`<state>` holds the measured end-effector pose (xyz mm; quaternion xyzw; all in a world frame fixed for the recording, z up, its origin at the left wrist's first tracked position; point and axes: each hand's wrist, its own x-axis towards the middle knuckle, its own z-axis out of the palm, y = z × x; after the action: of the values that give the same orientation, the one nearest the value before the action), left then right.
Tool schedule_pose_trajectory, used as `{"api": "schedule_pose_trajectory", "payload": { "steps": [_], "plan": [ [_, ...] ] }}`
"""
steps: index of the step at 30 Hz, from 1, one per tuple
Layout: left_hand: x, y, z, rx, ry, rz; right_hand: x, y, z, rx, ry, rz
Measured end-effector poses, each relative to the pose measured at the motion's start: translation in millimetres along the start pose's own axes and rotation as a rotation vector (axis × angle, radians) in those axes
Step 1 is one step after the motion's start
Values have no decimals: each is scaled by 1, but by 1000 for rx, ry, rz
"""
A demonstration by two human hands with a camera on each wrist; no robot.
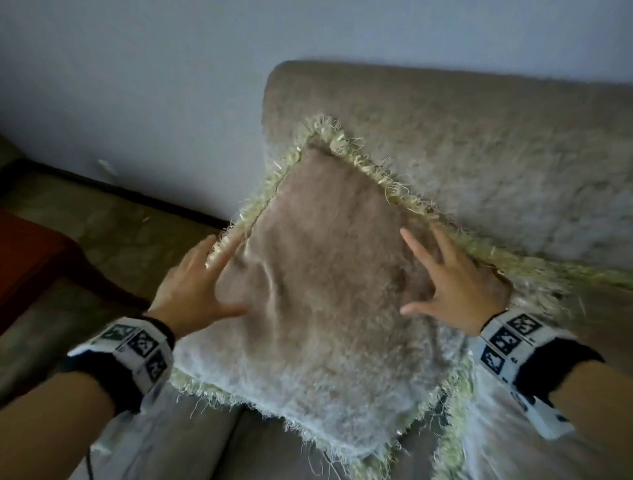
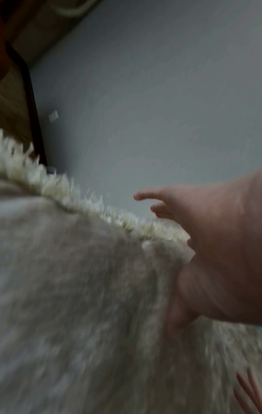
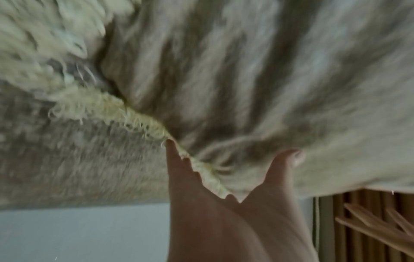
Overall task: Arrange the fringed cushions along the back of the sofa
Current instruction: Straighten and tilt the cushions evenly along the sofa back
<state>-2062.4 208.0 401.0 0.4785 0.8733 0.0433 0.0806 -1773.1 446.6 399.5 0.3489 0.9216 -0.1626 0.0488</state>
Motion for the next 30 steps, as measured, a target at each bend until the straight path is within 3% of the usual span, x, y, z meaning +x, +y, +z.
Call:
{"api": "schedule_pose_trajectory", "payload": {
  "steps": [4, 8, 11, 14, 17, 21, 30],
  "plan": [
    [4, 42, 44, 79, -183, -107, 14, 11, 32, -47, -42, 71],
    [19, 55, 68, 203, -225, -202, 40, 10, 43, -71, -175, 87],
    [20, 54, 67, 195, -200, -186, 47, 6, 40, -64, -252, 113],
    [9, 38, 63, 105, -103, -132, 31, 9, 36, 34, -118, 82],
    [-1, 29, 65, 54, -99, -151, 13, 14, 41, 52, -8, 77],
    [4, 38, 75, 121, -161, -203, 30, 5, 53, -58, -76, 129],
    [15, 38, 88, 143, -134, -211, 43, -3, 66, -104, -129, 185]
  ]
}}
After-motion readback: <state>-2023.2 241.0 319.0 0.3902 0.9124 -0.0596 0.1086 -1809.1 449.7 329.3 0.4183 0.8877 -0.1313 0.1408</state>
